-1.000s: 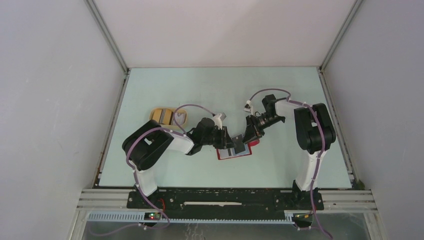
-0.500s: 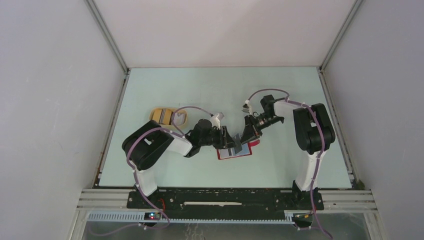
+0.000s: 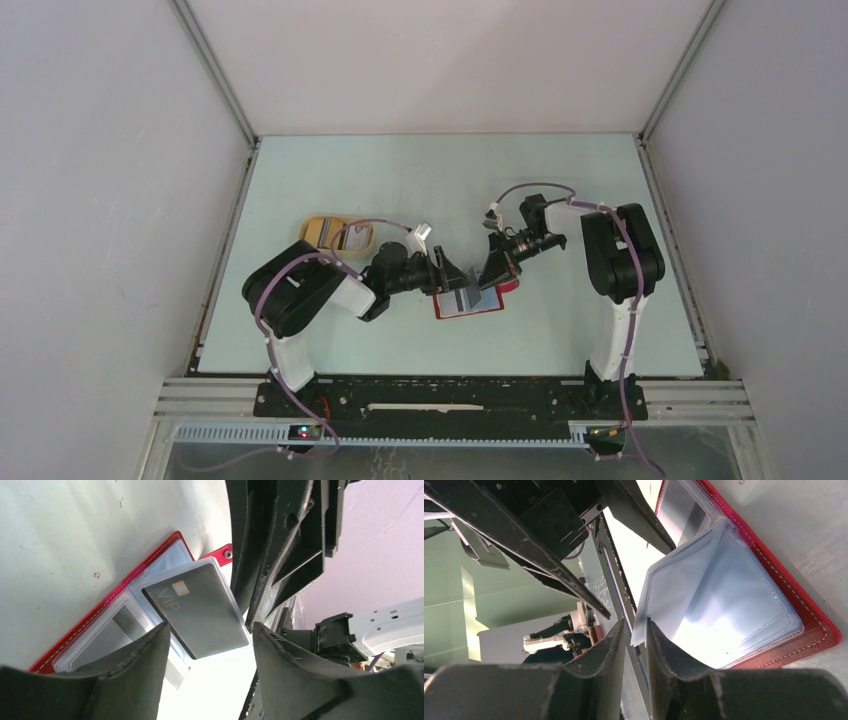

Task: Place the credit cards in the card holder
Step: Turn over the card slot in the card holder.

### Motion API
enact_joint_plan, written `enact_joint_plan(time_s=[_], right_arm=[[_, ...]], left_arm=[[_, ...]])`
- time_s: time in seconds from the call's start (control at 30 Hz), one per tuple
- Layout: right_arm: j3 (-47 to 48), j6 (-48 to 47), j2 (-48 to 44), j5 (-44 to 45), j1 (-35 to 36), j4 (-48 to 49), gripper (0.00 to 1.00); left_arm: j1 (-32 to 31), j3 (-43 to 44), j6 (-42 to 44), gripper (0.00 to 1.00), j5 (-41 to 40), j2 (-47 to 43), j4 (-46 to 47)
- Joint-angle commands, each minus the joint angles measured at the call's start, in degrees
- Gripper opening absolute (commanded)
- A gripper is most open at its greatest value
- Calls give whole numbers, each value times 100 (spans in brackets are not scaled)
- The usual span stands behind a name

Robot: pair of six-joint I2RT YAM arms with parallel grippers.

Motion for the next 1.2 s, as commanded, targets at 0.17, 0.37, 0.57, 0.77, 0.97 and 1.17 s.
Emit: enact_joint_plan(time_s=[0.17,0.37,0.57,0.77,0.97,1.17], right_arm=[[154,23,78,-305,123,-3,27],[239,-132,167,-472,233,-179,27],[259,-63,249,-229,290,-143,27],[259,49,322,-8,293,-83,27],[259,68,317,70,318,-52,25],[259,51,313,95,396,-37,24]], left_arm=[[146,-190,-618,74,156,294,1273],[187,-176,-661,74,82,377,1111],[204,-126,-503,67,-25,322,636],[209,-68,-305,59,-96,245,259],[204,-63,-284,56,-101,288,228],[208,-110,-284,59,-92,239,330]])
